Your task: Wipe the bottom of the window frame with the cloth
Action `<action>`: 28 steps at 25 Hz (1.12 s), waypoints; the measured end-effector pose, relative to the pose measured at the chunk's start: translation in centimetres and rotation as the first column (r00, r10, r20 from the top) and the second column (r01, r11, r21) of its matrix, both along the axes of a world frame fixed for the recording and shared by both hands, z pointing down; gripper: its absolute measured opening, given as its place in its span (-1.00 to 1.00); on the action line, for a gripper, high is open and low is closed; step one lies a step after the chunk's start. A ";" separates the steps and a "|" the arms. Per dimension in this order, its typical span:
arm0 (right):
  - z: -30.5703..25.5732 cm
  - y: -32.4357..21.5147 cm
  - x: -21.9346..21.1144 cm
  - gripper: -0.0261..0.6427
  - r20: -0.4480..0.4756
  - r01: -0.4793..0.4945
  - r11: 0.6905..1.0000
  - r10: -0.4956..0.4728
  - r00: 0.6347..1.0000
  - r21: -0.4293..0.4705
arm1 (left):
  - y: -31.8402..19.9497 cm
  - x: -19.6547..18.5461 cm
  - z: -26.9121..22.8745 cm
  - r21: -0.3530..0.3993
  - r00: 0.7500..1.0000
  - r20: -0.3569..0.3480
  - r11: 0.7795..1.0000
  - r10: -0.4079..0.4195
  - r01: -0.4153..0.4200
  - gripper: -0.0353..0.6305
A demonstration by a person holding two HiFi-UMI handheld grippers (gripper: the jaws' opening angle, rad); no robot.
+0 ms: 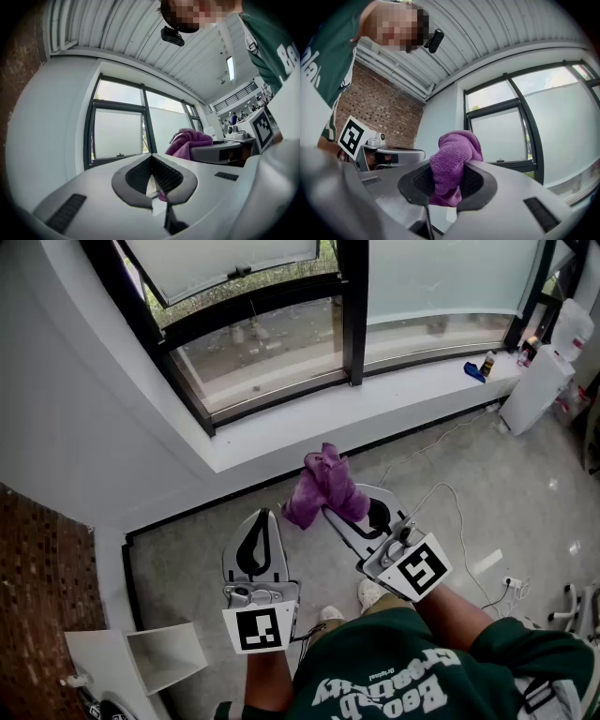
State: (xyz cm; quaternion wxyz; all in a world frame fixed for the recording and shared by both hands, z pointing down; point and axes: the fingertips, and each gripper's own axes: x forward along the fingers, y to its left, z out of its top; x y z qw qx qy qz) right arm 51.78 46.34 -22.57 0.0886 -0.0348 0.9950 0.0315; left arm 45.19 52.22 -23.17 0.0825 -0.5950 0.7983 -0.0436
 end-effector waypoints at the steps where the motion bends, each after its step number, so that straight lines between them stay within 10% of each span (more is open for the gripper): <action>1: 0.2 -0.1 0.0 -0.61 -0.004 -0.002 1.000 0.002 1.000 -0.001 | -0.1 -0.1 0.1 0.004 1.000 -0.004 1.000 0.000 0.000 -0.88; 28: -0.2 -6.6 1.2 -0.61 -0.042 0.061 0.998 -0.062 0.997 -0.022 | -6.6 1.3 -1.2 -0.031 0.999 -0.015 0.999 -0.035 0.034 -0.87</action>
